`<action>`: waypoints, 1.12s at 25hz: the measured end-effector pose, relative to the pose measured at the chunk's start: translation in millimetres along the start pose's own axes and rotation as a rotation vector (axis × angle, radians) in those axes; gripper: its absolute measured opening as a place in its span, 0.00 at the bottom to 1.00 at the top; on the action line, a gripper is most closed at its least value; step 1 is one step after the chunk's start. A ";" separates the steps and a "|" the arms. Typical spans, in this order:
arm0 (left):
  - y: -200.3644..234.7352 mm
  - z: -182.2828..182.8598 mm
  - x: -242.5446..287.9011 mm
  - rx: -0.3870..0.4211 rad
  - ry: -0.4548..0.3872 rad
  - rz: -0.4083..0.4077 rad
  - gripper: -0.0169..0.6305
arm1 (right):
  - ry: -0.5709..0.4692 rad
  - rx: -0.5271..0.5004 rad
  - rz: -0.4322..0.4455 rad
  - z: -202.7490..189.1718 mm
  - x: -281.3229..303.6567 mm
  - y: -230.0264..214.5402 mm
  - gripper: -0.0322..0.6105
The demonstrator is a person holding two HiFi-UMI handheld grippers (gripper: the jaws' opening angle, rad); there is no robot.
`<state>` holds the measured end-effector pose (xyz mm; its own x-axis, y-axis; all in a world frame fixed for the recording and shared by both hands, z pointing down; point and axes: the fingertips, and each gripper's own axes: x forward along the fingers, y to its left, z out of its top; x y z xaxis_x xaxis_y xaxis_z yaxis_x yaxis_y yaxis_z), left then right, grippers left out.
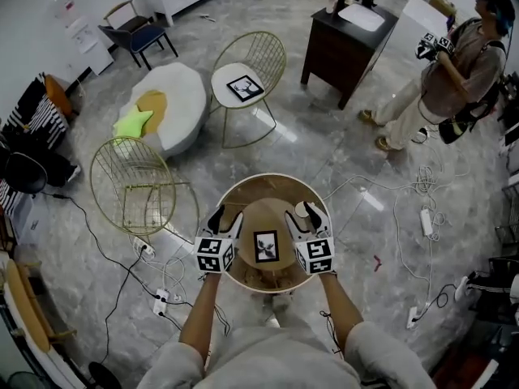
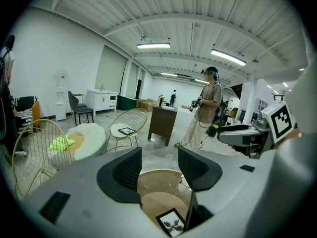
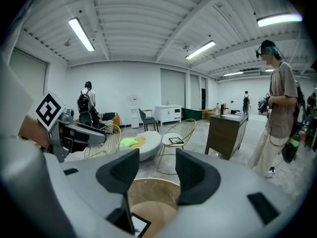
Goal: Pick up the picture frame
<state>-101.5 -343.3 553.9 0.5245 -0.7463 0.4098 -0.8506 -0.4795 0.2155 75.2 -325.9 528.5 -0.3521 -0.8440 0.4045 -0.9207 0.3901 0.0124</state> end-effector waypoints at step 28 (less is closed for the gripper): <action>-18.2 -147.8 0.5 -0.115 0.203 -0.029 0.35 | 0.242 0.087 0.047 -147.2 2.8 40.6 0.41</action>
<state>-91.1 -266.8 681.2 0.5409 -0.6192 0.5693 -0.8398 -0.4352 0.3246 61.6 -258.2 664.7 -0.3542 -0.7092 0.6095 -0.9190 0.3847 -0.0863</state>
